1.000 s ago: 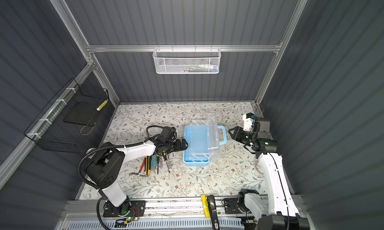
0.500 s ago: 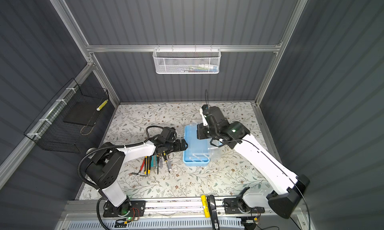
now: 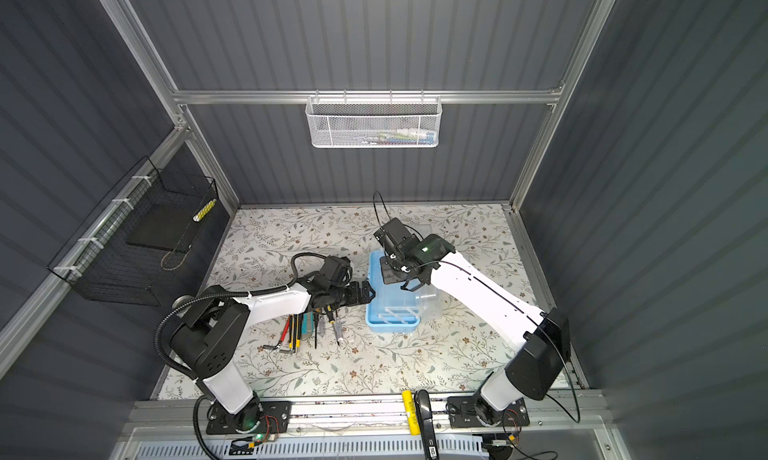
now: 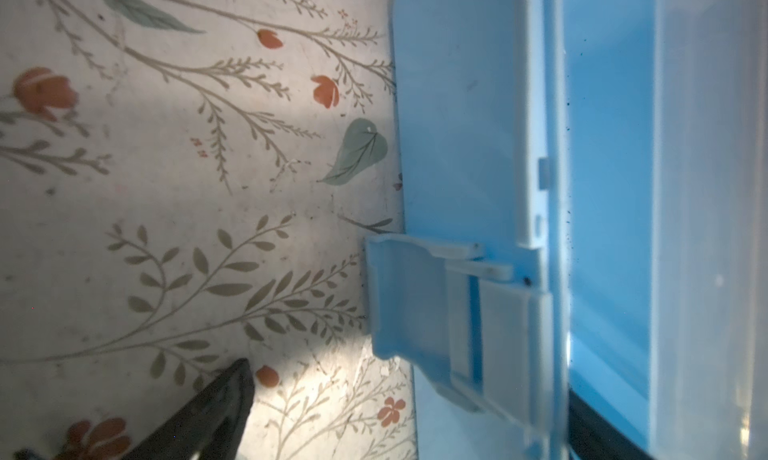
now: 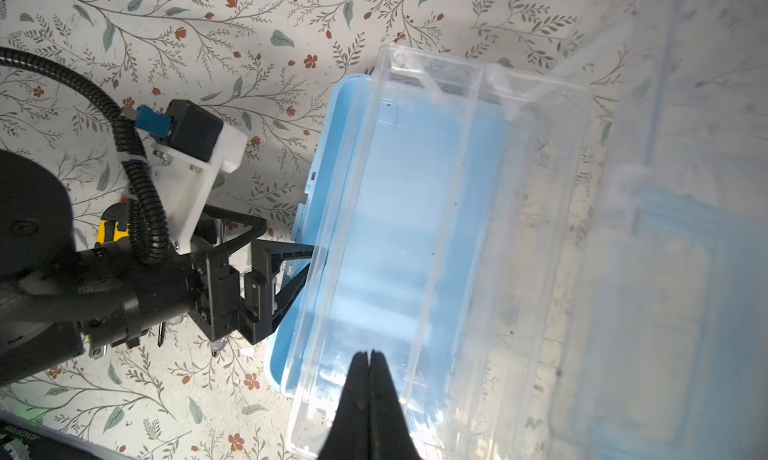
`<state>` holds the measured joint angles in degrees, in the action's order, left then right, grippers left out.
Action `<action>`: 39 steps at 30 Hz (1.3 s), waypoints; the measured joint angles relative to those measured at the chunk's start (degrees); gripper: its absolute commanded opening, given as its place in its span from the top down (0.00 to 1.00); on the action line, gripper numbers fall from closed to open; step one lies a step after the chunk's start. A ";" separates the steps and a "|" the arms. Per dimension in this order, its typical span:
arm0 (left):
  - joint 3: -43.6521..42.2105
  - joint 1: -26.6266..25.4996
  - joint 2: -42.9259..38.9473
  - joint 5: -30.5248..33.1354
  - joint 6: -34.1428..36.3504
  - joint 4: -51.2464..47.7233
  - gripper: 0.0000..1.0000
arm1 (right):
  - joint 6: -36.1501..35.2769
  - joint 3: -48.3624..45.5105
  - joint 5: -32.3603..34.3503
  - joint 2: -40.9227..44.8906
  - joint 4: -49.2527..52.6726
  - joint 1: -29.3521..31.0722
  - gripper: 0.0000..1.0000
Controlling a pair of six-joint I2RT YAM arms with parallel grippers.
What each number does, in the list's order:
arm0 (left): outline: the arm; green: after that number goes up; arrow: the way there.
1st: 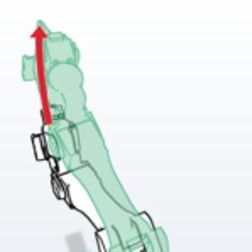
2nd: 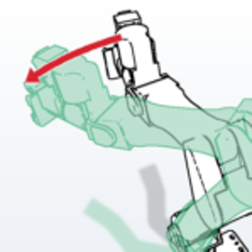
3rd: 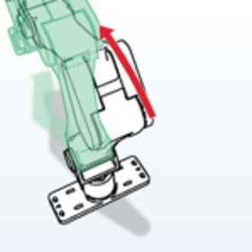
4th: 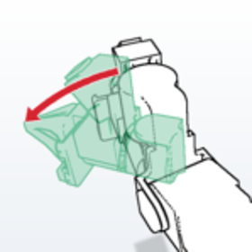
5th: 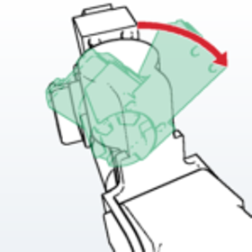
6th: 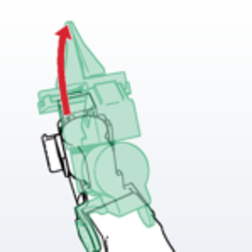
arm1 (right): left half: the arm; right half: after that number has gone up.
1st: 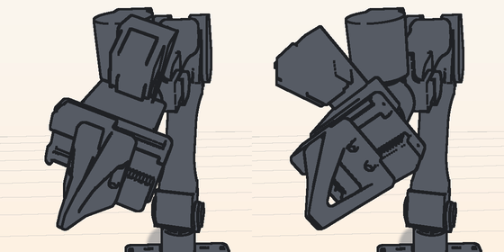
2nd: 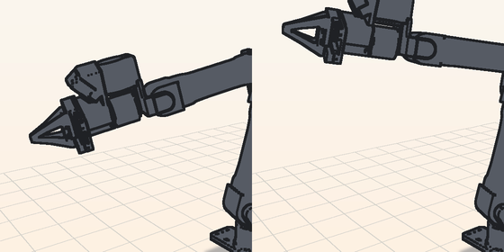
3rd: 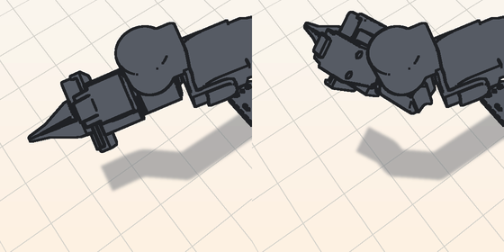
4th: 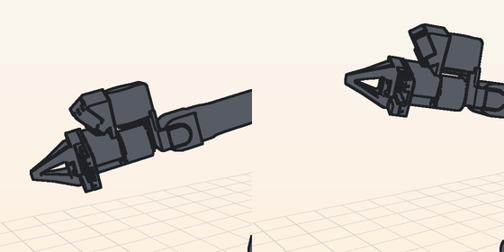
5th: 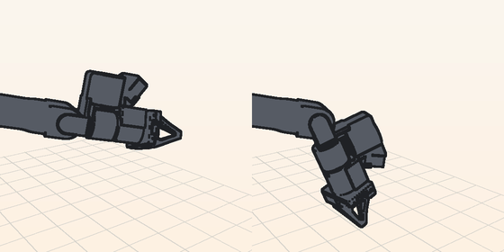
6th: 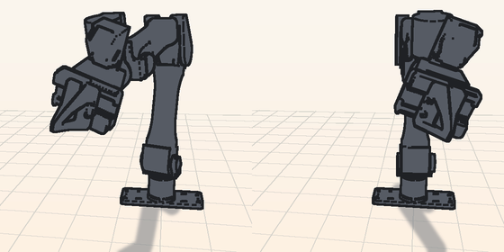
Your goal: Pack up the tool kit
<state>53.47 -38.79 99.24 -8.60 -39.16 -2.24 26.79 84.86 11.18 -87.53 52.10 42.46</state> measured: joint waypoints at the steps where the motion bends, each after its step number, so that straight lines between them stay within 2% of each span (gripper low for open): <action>1: -0.15 -0.09 0.00 0.00 0.00 0.33 0.01 | 0.00 -1.20 -0.04 0.61 -0.15 -0.50 1.00; 16: -1.22 -1.92 -0.57 -0.46 -0.02 2.12 0.00 | 0.26 -17.49 -4.02 13.75 -4.35 -9.64 1.00; 21: -1.18 -2.08 -0.85 -0.33 0.00 1.86 0.01 | -0.15 -19.37 -4.83 15.47 -4.70 -11.54 0.95; 24: -0.04 -2.08 -3.17 2.27 1.11 -1.86 0.01 | -1.01 -19.06 -5.90 15.91 -4.90 -11.32 0.92; 28: 3.74 -2.05 -11.87 10.64 3.82 -10.27 0.01 | -1.97 -17.70 -8.20 15.69 -6.43 -7.67 0.87; 32: 5.86 -1.33 -24.20 19.02 6.29 -17.11 0.01 | -2.67 -15.54 -10.51 12.98 -10.03 -0.92 0.75; 33: 5.86 -0.94 -27.26 21.11 6.82 -18.91 0.00 | -2.71 -14.91 -11.10 11.58 -11.32 0.96 0.72; 39: 0.79 1.68 -40.44 32.24 9.49 -27.58 0.01 | -3.43 -12.33 -12.52 0.96 -17.57 10.29 0.66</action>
<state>54.26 -37.10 58.81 23.64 -29.67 -29.82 23.35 72.53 -1.34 -86.56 34.52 52.75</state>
